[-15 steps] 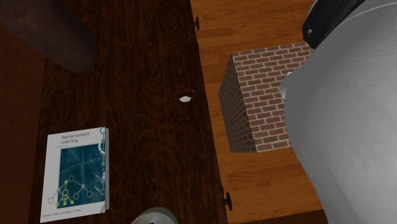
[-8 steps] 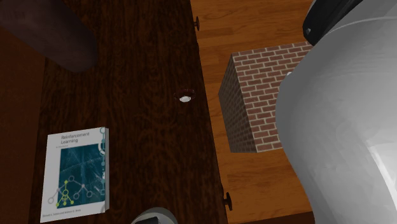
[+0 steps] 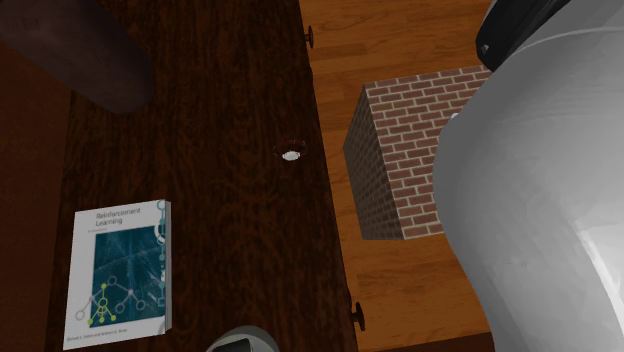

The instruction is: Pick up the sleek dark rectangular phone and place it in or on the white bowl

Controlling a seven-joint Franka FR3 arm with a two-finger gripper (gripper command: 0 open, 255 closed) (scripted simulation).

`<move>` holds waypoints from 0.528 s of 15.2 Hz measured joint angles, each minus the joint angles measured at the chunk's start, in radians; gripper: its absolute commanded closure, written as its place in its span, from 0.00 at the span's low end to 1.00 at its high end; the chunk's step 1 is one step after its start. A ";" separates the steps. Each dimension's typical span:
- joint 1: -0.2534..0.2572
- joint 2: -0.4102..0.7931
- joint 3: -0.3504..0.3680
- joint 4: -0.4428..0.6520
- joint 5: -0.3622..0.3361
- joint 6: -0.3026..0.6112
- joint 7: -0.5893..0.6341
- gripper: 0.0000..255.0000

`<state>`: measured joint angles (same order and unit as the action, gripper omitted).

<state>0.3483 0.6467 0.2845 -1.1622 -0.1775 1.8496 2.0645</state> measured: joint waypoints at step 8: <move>0.012 -0.006 0.003 0.102 0.003 -0.106 -0.004 0.00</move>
<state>0.3601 0.6403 0.2873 -1.0600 -0.1744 1.7437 2.0603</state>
